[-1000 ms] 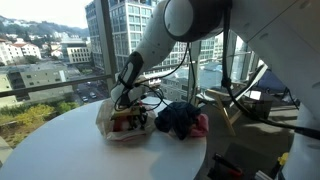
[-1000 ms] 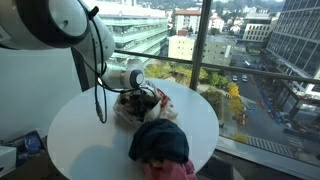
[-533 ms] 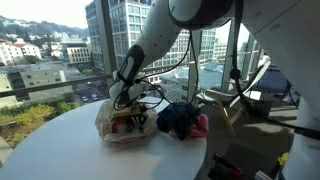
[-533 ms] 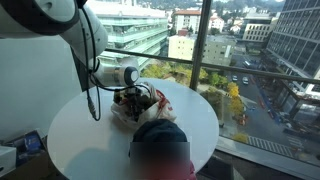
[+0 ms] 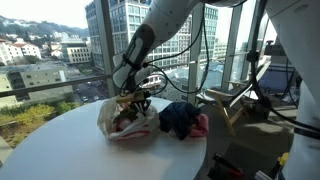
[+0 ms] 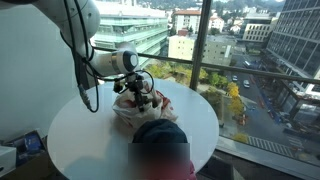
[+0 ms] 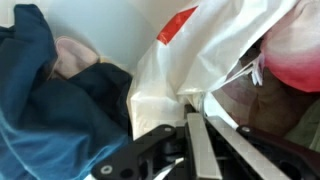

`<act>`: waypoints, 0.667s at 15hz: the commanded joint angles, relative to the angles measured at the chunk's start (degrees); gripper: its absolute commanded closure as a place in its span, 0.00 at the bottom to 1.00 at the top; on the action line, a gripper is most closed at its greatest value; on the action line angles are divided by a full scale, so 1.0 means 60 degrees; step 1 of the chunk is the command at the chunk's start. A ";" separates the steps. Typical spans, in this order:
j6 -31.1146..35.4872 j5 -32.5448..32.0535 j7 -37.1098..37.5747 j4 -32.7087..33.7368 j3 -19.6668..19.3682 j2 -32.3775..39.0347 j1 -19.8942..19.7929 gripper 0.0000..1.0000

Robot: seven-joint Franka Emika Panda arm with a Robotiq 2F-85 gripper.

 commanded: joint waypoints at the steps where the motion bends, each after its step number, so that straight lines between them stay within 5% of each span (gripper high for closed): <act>1: -0.0104 -0.0877 0.0462 -0.1072 -0.0129 -0.1481 0.0165 0.99; 10: -0.1247 -0.3486 0.2127 -0.2896 0.0610 -0.4760 -0.0103 0.99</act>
